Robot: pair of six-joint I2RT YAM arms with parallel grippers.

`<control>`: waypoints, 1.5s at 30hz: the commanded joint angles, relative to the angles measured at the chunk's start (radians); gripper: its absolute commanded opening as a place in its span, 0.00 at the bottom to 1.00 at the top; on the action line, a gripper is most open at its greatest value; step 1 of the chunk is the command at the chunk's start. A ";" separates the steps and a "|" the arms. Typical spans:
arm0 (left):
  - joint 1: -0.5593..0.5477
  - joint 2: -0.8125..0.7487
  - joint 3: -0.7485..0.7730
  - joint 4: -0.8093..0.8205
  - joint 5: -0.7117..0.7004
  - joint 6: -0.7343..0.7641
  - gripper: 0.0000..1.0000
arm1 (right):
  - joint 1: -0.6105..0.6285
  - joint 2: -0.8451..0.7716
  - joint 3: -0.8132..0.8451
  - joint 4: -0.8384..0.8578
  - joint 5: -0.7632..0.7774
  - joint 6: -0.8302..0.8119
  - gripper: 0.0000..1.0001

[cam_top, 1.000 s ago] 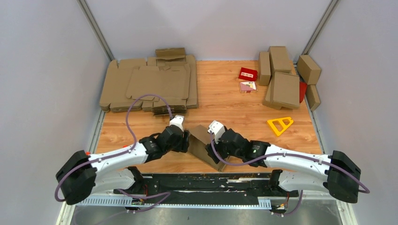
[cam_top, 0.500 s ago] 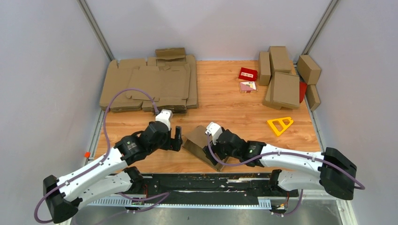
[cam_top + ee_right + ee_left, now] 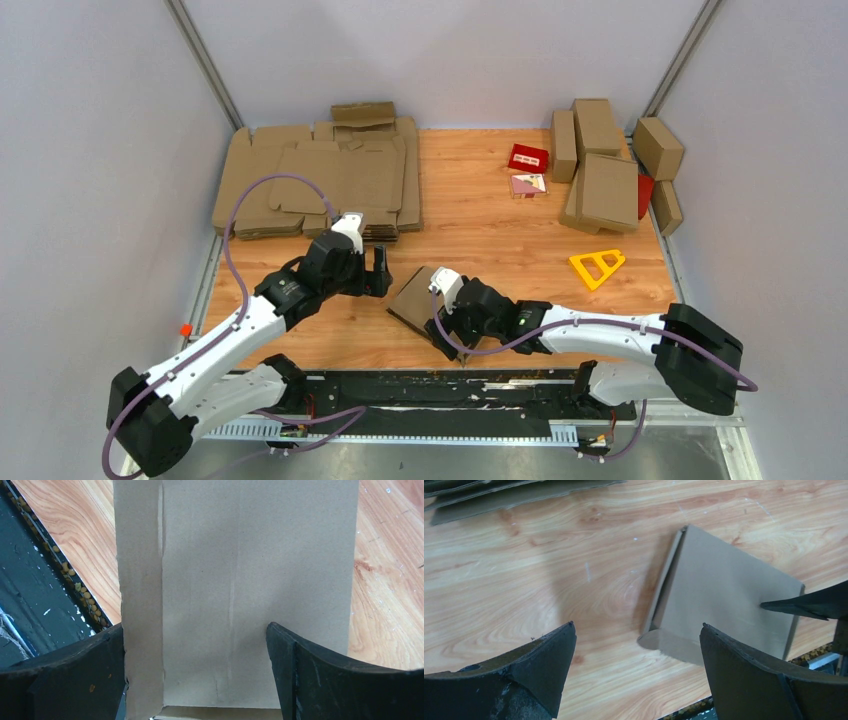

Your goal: Fold the paper box

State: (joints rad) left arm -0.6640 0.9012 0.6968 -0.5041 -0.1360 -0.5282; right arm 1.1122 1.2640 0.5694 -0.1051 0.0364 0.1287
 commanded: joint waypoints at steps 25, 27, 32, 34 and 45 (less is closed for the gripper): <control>0.014 0.441 -0.115 0.488 0.281 0.008 0.64 | 0.006 -0.103 0.035 -0.156 -0.172 0.039 1.00; 0.014 0.440 -0.137 0.499 0.278 -0.002 0.63 | 0.006 -0.109 0.032 -0.140 -0.202 0.056 1.00; 0.015 0.427 -0.151 0.513 0.233 0.020 0.61 | 0.006 -0.128 0.053 -0.135 -0.262 0.087 1.00; 0.014 0.423 -0.158 0.521 0.224 0.017 0.59 | 0.004 -0.147 0.063 -0.138 -0.260 0.112 1.00; 0.013 0.346 -0.209 0.554 0.248 -0.014 0.56 | -0.064 -0.247 0.070 -0.477 0.181 0.550 0.91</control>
State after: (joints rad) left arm -0.6529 1.2835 0.5018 0.0467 0.1154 -0.5350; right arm 1.0698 1.0634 0.6586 -0.4515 0.0731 0.4416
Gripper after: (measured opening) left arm 0.562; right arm 0.950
